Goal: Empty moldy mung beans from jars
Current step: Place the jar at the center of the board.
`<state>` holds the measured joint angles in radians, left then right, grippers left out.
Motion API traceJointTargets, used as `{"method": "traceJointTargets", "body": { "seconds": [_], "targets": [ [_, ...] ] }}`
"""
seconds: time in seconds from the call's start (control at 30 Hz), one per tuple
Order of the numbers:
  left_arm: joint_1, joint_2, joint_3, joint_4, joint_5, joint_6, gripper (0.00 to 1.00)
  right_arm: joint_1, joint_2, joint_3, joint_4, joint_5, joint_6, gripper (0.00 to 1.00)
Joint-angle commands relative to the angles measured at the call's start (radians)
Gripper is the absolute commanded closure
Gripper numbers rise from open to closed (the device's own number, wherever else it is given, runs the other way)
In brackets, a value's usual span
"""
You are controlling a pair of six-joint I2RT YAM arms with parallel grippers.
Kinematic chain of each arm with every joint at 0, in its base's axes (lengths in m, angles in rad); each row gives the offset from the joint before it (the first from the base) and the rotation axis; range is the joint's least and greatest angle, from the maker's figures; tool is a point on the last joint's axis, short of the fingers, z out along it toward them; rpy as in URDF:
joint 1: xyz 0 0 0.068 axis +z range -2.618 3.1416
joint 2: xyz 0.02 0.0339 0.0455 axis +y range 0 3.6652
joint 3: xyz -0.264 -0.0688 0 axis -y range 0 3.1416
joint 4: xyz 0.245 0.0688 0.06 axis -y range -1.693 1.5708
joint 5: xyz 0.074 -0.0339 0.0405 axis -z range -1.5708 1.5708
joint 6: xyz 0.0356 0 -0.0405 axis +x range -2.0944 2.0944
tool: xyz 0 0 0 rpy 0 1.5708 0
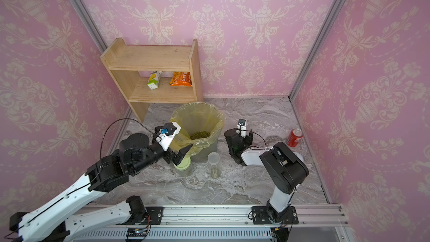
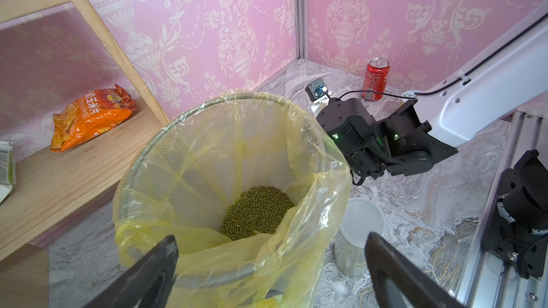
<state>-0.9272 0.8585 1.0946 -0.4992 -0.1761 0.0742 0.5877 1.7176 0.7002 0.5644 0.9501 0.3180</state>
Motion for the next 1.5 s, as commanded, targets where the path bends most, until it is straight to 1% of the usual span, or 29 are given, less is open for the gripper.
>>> {"method": "traceJointTargets", "body": {
  "seconds": [0.0, 0.33, 0.43, 0.5, 0.73, 0.87, 1.07, 1.13, 1.23, 1.47],
  "targets": [
    [-0.009, -0.003, 0.033, -0.019, -0.026, 0.029, 0.01, 0.024, 0.017, -0.033, -0.011, 0.032, -0.006, 0.33],
    [-0.009, -0.002, 0.035, -0.028, -0.015, 0.024, 0.01, 0.029, 0.052, -0.054, 0.024, 0.050, -0.005, 0.31],
    [-0.009, -0.009, 0.036, -0.031, -0.019, 0.023, 0.01, 0.030, 0.068, -0.049, 0.025, 0.059, -0.009, 0.28],
    [-0.009, -0.012, 0.033, -0.031, -0.020, 0.022, 0.01, 0.032, 0.080, -0.045, 0.028, 0.059, -0.015, 0.28],
    [-0.009, -0.001, 0.044, -0.047, -0.044, 0.041, 0.01, 0.043, 0.096, -0.028, -0.009, 0.078, 0.011, 0.28],
    [-0.008, 0.002, 0.051, -0.047, -0.040, 0.040, 0.01, 0.052, 0.112, -0.011, -0.027, 0.095, 0.004, 0.24],
    [-0.008, 0.004, 0.051, -0.048, -0.045, 0.038, 0.01, 0.057, 0.107, 0.000, -0.058, 0.108, 0.029, 0.17],
    [-0.007, 0.008, 0.052, -0.049, -0.051, 0.039, 0.01, 0.059, 0.099, 0.000, -0.068, 0.109, 0.034, 0.17],
    [-0.007, 0.017, 0.057, -0.055, -0.053, 0.042, 0.01, 0.061, 0.084, 0.004, -0.104, 0.110, 0.055, 0.12],
    [-0.007, 0.026, 0.060, -0.055, -0.049, 0.044, 0.01, 0.062, 0.071, -0.011, -0.086, 0.097, 0.062, 0.07]
  ]
}}
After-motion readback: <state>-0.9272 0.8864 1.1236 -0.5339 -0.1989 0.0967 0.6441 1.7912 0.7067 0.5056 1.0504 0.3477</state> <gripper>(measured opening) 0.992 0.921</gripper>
